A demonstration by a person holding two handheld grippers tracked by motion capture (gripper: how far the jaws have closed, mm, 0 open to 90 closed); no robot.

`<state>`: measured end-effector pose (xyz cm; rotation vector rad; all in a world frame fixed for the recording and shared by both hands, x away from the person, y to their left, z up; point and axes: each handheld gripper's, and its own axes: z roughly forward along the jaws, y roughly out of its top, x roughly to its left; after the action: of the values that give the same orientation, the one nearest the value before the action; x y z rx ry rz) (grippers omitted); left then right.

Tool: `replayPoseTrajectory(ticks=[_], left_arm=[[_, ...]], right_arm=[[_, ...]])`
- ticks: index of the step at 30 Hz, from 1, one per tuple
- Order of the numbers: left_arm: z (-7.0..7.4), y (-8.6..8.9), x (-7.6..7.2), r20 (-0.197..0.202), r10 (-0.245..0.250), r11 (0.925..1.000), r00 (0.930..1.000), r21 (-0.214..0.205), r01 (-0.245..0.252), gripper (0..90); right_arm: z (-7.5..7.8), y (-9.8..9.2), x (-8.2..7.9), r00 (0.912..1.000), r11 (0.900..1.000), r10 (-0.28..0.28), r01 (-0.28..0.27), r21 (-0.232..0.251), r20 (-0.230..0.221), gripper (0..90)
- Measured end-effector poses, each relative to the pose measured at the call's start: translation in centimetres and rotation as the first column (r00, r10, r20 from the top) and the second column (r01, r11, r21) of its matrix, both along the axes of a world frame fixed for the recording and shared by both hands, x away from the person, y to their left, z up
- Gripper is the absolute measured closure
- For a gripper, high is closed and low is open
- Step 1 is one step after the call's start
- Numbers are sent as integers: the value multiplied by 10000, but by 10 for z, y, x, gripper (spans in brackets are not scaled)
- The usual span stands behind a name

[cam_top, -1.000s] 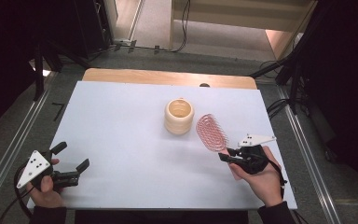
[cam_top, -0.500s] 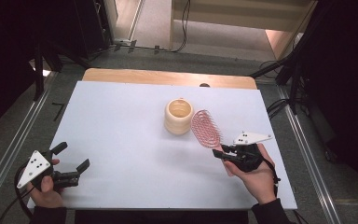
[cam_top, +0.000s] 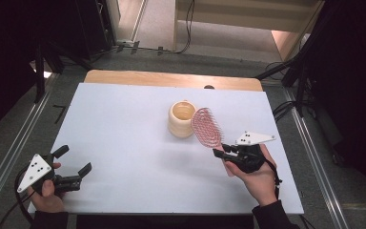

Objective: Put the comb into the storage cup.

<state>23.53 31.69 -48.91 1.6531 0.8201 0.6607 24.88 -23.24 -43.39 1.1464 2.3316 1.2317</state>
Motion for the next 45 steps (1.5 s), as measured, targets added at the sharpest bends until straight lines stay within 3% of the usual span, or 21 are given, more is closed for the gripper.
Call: replayPoseTrajectory(ticks=[11,23,28,45], left_arm=[[0,0,0,5,-15,10000,10000,-14,15,3],[0,0,0,1,0,10000,10000,-32,0,3],[0,0,0,7,-6,10000,10000,-42,6,3],[0,1,0,5,-34,10000,10000,-44,34,3]], right_arm=[[3,4,5,9994,9986,-76,58,525,337,682],[4,10,12,9975,9972,-99,47,742,698,682],[6,14,16,9939,9960,-82,-18,896,1104,681],[10,20,24,9839,9893,-245,-16,1458,1769,681]])
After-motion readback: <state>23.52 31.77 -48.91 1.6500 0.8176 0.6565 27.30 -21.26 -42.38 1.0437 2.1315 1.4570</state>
